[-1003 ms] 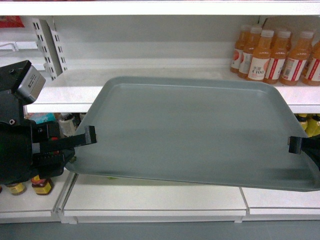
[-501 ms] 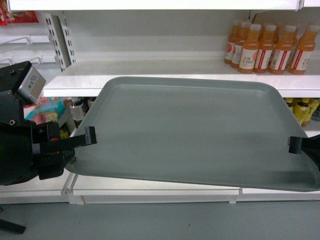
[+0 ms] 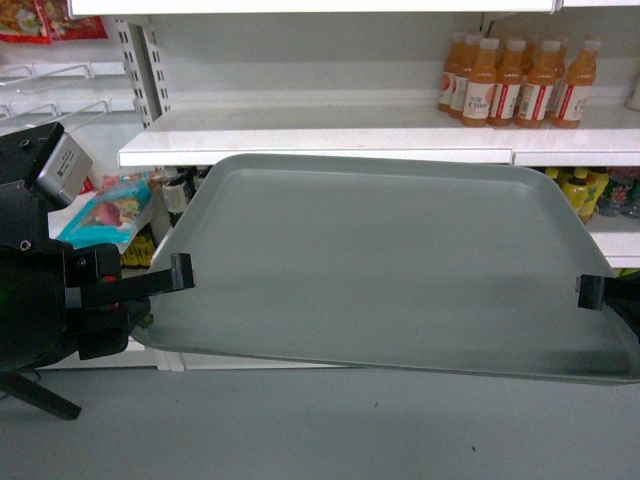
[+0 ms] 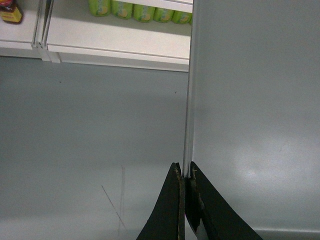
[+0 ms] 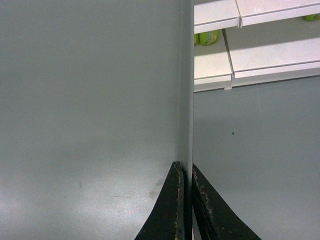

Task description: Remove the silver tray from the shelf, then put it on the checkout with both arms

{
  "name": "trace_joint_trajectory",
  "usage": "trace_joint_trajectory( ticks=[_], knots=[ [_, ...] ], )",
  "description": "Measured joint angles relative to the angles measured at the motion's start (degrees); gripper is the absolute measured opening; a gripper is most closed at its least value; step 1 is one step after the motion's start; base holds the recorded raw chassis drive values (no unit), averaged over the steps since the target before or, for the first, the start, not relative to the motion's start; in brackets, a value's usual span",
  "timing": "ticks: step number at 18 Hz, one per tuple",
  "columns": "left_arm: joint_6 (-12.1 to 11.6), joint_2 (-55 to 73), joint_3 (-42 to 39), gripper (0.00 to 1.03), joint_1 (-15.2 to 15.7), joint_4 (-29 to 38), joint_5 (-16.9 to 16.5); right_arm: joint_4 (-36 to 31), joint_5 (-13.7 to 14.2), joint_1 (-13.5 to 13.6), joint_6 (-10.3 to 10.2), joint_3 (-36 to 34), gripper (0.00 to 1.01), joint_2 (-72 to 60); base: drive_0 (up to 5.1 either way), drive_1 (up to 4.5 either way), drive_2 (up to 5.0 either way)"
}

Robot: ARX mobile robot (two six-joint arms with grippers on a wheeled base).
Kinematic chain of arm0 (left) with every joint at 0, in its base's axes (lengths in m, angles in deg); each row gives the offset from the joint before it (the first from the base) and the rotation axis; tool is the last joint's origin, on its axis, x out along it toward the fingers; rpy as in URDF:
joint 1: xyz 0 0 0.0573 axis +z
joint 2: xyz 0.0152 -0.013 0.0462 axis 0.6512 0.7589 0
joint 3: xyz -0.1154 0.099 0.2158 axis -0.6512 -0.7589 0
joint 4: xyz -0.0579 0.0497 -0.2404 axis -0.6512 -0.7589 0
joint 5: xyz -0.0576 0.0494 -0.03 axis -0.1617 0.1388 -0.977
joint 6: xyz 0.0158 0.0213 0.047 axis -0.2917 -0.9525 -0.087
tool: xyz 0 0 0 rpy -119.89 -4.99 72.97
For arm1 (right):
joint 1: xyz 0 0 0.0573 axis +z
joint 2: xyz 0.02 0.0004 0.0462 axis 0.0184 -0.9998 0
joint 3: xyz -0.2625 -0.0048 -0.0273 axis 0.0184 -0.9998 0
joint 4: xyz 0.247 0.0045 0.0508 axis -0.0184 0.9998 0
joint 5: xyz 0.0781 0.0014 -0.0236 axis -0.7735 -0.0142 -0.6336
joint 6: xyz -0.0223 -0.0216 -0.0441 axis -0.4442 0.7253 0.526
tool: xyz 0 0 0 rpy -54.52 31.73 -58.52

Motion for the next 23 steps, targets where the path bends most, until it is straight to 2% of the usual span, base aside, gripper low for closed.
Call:
trace_joint_trajectory(
  ticks=[23],
  knots=[
    [0.0,0.0,0.0,0.03,0.1,0.2,0.0,-0.2,0.0,0.0,0.0,0.0,0.04,0.0,0.0,-3.91,4.0]
  ],
)
